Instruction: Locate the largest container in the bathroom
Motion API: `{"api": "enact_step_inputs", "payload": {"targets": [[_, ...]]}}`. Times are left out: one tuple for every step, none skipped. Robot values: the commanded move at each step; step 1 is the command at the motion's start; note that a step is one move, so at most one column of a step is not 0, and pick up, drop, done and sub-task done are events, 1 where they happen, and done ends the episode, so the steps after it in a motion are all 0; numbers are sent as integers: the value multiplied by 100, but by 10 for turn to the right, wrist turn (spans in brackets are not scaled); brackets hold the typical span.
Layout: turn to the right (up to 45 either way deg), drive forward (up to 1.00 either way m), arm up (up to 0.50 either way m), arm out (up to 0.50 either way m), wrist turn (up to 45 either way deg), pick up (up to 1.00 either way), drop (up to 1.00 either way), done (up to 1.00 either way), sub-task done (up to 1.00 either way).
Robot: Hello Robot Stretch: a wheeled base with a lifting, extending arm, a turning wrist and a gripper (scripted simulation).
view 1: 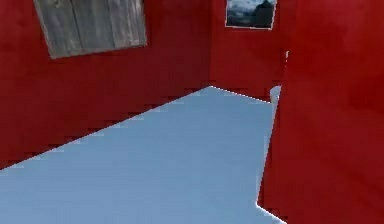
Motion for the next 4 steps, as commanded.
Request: {"api": "enact_step_inputs", "payload": {"targets": [[0,100,0,0,0,0,0,0,0],[0,40,0,0,0,0,0,0,0],[210,0,0,0,0,0,0,0,0],[0,100,0,0,0,0,0,0,0]]}}
